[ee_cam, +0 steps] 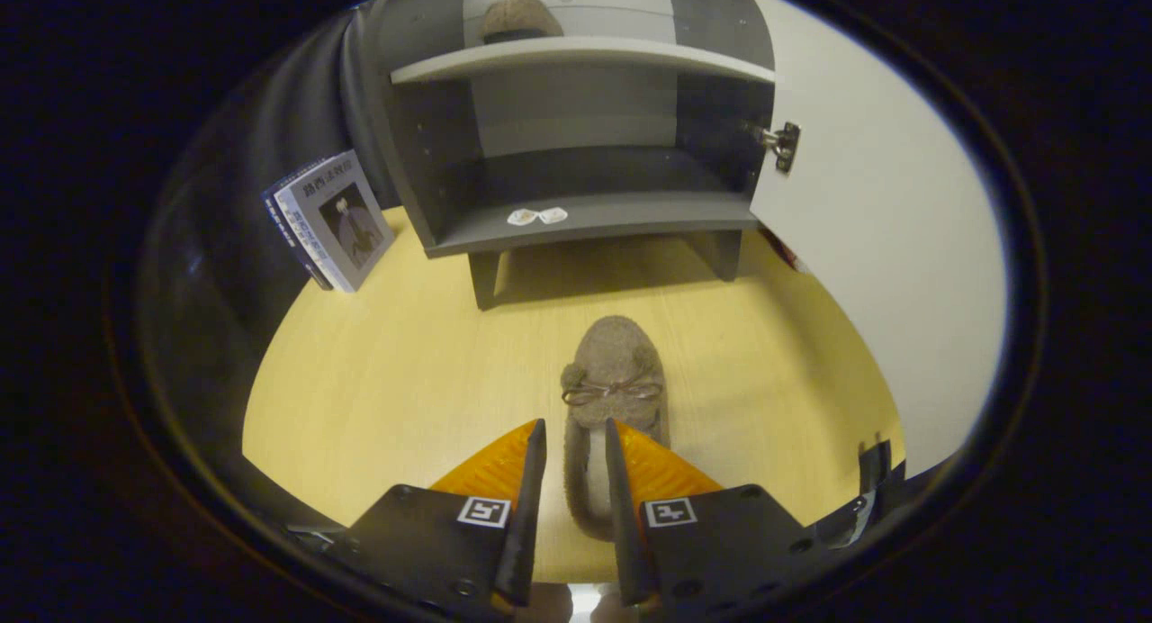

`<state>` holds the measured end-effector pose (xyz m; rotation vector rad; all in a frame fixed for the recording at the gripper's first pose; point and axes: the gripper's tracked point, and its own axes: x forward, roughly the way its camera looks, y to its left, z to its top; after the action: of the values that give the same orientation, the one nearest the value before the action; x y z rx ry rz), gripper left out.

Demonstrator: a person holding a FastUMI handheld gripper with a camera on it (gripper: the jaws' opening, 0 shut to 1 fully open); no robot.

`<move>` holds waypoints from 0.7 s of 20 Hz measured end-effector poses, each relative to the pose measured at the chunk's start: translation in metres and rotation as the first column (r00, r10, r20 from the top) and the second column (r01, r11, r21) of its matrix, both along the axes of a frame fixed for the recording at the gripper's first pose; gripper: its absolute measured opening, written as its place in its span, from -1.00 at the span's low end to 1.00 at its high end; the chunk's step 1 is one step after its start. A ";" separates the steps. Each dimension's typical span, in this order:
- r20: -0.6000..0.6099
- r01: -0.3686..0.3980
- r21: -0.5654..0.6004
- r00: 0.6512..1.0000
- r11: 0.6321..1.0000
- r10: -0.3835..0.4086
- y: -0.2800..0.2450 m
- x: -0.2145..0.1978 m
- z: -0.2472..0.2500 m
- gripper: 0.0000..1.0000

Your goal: Open the shoe cabinet door, grab the shoes and put them into the shoe cabinet, then close the shoe cabinet door.

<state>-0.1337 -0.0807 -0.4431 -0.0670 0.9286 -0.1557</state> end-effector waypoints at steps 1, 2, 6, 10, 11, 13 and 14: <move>-0.018 0.005 -0.004 1.000 1.000 -0.005 -0.001 -0.002 -0.008 -0.20; -0.036 0.007 -0.007 0.999 1.000 -0.007 -0.002 -0.002 -0.016 -0.20; -0.099 0.010 -0.015 0.995 1.000 -0.011 -0.002 -0.005 -0.047 -0.20; -0.169 0.013 -0.042 0.985 0.999 -0.020 -0.006 -0.013 -0.075 -0.21; -0.158 0.023 -0.051 0.987 0.998 -0.031 -0.009 -0.012 -0.069 -0.21; -0.161 0.024 -0.054 0.986 0.998 -0.033 -0.008 -0.015 -0.070 -0.70; -0.140 0.028 -0.052 0.990 0.998 -0.035 -0.008 -0.011 -0.070 -0.81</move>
<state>-0.1449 -0.0888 -0.5129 -0.1102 1.0674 -0.2057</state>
